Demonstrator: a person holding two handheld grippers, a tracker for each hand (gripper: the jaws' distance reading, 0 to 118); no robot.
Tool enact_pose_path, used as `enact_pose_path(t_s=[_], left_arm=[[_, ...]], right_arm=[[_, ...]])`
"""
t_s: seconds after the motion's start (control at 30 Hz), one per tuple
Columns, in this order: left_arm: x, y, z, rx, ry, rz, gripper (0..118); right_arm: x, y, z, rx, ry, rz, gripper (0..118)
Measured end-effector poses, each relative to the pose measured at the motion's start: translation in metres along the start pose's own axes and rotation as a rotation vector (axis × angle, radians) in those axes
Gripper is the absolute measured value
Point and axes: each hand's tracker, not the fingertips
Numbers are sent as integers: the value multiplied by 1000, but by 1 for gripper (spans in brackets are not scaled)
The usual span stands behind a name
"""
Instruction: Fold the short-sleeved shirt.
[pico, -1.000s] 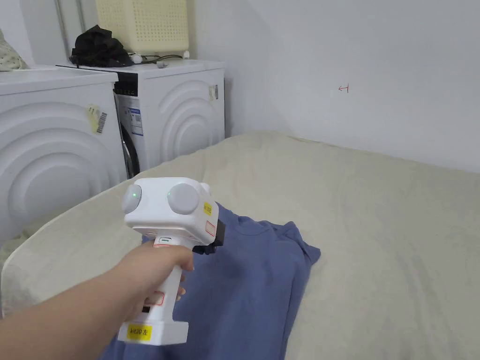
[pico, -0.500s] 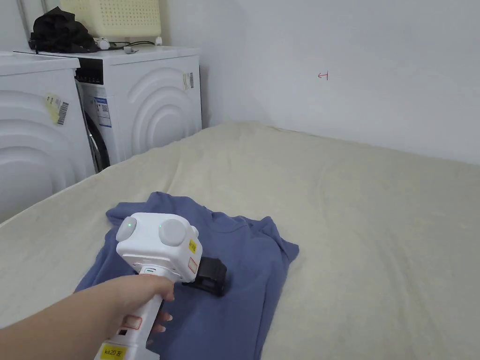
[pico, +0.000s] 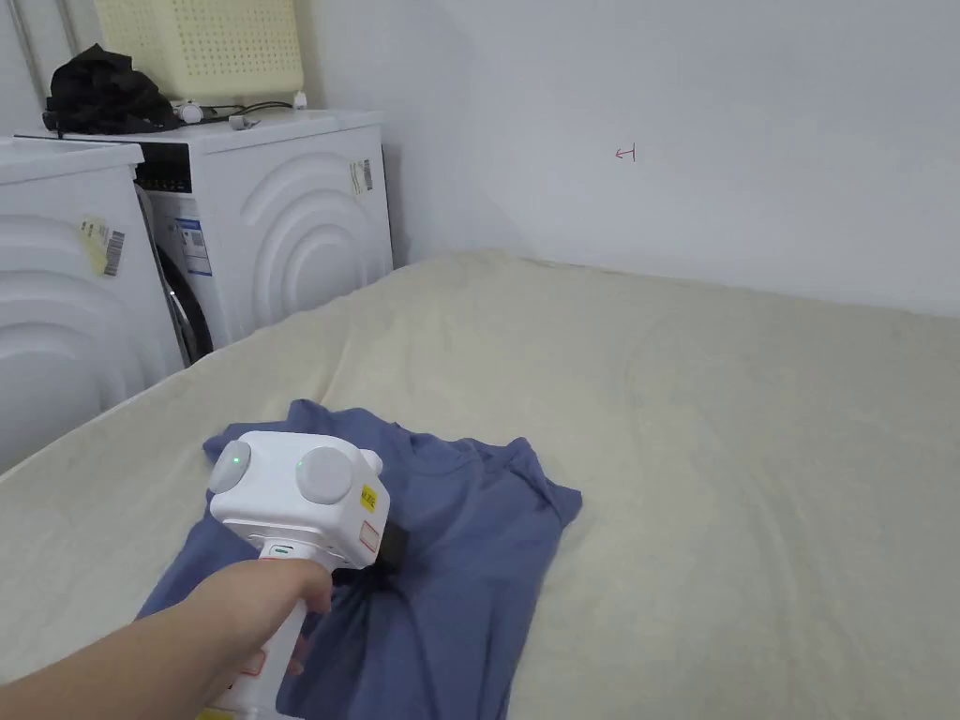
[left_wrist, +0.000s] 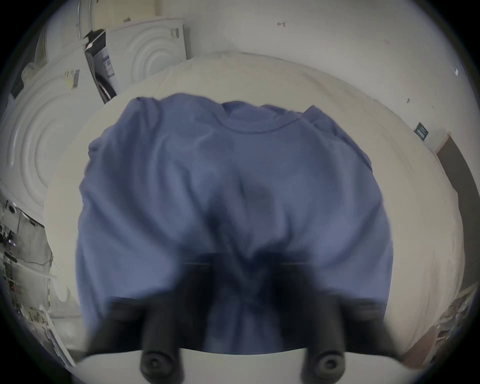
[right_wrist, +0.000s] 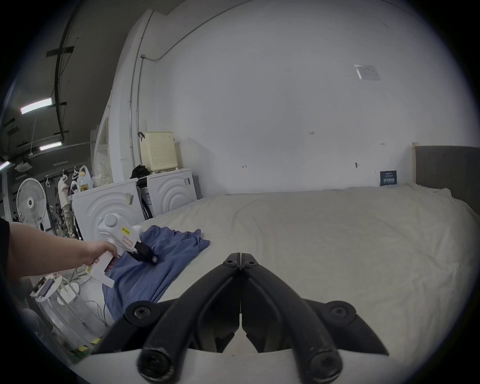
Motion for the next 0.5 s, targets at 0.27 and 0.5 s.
enact_pose_path(t_s=[0.27,0.5], left_arm=[[18,-6,65,47,-35,9,1],[31,26,187,147,-32,-133,1]], right_arm=[[23,10,13,30,-39,-53,0],[35,26,38,84,-41,-32,0]])
